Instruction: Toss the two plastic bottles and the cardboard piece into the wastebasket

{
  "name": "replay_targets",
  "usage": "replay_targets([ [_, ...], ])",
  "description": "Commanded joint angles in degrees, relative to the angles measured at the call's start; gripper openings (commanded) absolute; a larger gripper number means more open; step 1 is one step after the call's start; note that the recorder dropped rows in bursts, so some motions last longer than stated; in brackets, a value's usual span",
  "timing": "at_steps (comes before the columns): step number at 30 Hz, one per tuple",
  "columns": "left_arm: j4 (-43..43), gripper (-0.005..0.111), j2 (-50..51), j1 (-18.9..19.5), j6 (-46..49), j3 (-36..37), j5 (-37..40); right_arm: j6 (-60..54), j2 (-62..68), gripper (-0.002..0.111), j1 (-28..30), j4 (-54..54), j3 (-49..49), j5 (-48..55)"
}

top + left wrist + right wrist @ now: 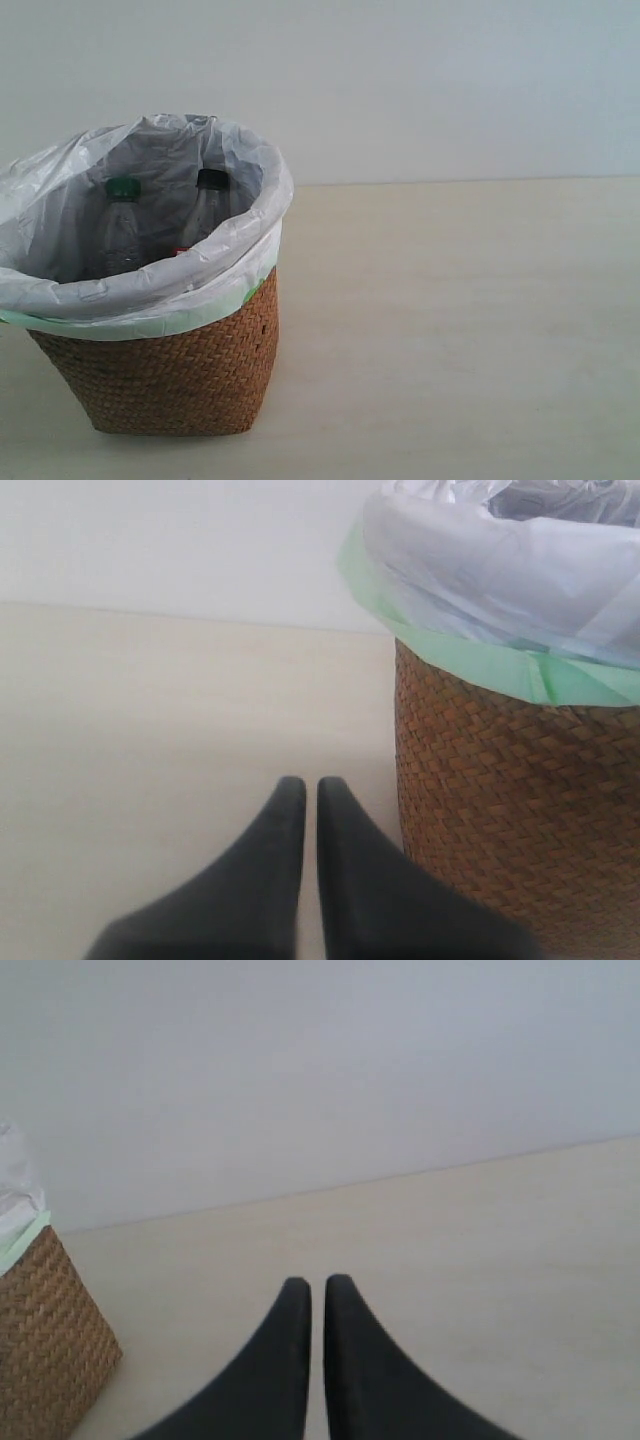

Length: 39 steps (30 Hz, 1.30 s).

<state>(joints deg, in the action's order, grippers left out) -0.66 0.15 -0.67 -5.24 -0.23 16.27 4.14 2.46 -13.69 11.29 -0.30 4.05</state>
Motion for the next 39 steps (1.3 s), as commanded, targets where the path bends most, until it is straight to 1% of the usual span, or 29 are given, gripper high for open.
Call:
replay_targets([
  [1, -0.3, 0.004, -0.1, 0.1, -0.3, 0.2, -0.4, 0.2, -2.5, 0.001, 0.5, -0.4, 0.3, 1.1],
  [7, -0.3, 0.004, -0.1, 0.1, -0.3, 0.2, -0.4, -0.6, -2.5, 0.001, 0.5, -1.9, 0.3, 4.8],
  [13, -0.3, 0.004, -0.1, 0.1, -0.3, 0.2, -0.4, -6.3, -2.5, 0.001, 0.5, -2.2, 0.3, 15.2],
  [17, -0.3, 0.004, -0.1, 0.1, -0.3, 0.2, -0.4, -8.7, -2.5, 0.001, 0.5, -2.2, 0.3, 15.2],
  [39, -0.3, 0.004, -0.1, 0.1, -0.3, 0.2, -0.4, -8.1, -2.5, 0.001, 0.5, -1.1, 0.3, 15.6],
])
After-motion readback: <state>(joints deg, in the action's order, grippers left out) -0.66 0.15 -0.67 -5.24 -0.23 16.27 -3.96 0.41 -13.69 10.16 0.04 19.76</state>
